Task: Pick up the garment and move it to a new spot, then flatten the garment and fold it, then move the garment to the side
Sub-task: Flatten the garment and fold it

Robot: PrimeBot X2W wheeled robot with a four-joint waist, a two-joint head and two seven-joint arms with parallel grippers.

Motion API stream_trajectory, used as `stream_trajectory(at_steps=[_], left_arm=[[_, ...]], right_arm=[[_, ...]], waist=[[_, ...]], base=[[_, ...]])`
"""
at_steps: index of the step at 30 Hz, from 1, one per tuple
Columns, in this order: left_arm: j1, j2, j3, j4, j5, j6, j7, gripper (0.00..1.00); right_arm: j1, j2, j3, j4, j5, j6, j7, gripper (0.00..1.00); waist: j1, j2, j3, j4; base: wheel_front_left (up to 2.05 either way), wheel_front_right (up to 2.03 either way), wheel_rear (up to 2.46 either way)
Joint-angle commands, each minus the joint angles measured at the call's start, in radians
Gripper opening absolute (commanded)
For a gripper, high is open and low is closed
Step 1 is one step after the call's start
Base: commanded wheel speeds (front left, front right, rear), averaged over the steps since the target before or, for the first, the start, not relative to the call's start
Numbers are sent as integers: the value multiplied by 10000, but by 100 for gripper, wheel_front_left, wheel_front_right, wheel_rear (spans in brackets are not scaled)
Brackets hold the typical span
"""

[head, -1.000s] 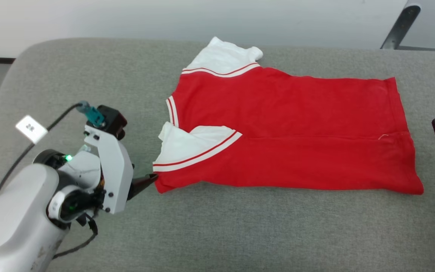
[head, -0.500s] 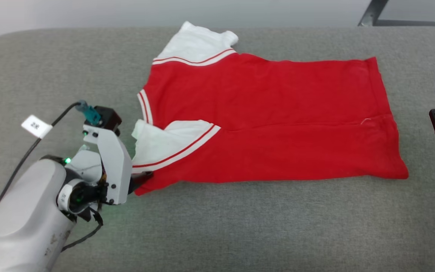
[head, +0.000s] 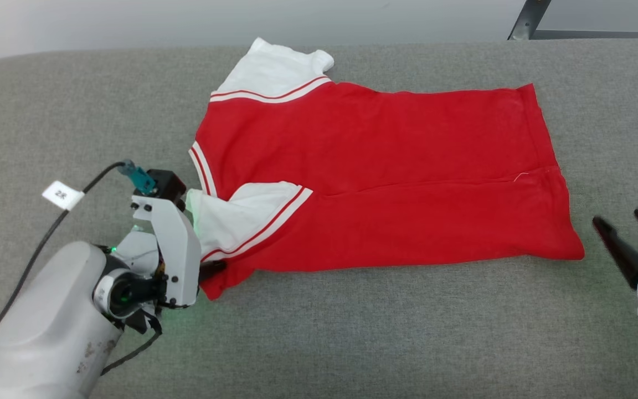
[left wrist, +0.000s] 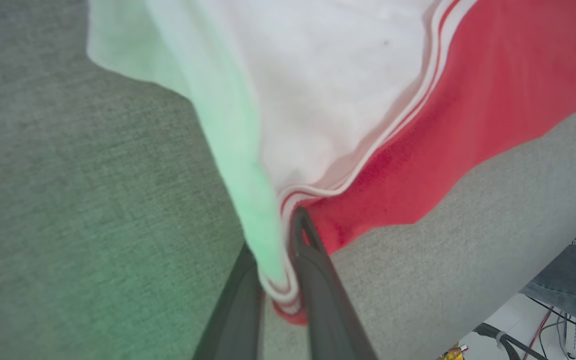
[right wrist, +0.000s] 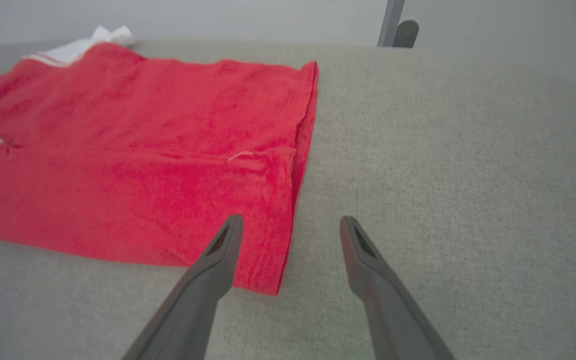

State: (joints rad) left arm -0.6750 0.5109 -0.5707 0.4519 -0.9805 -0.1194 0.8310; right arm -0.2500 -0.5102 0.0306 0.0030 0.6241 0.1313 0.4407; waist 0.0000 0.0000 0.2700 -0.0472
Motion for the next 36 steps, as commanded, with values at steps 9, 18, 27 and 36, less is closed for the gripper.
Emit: stream_trajectory(at_steps=[9,18,27,36], left_arm=[[109,-126,-380,161,-123,-120,-327,0],[-296,-281,-686,163,-113,-92,-644,0],[-278,-180,-979,255,-452,-97,-1103,0],[575,411,-1037,-182,-758,-100,-1870,0]], right_arm=[[-968,-924,1623,494,-249,-11,2588,100],[-2587,-660,2601,2816,177,-11,3143,100],[-2704,-698,3216,3747,837,-11,2767,0],[-1920,-1080,3414,3589,1427,-11,2301,0]], waist=[[0,0,75,38],[0,0,422,328],[0,0,166,380],[0,0,-734,396]], base=[[0,0,0],[0,0,0],[0,0,0],[0,0,0]])
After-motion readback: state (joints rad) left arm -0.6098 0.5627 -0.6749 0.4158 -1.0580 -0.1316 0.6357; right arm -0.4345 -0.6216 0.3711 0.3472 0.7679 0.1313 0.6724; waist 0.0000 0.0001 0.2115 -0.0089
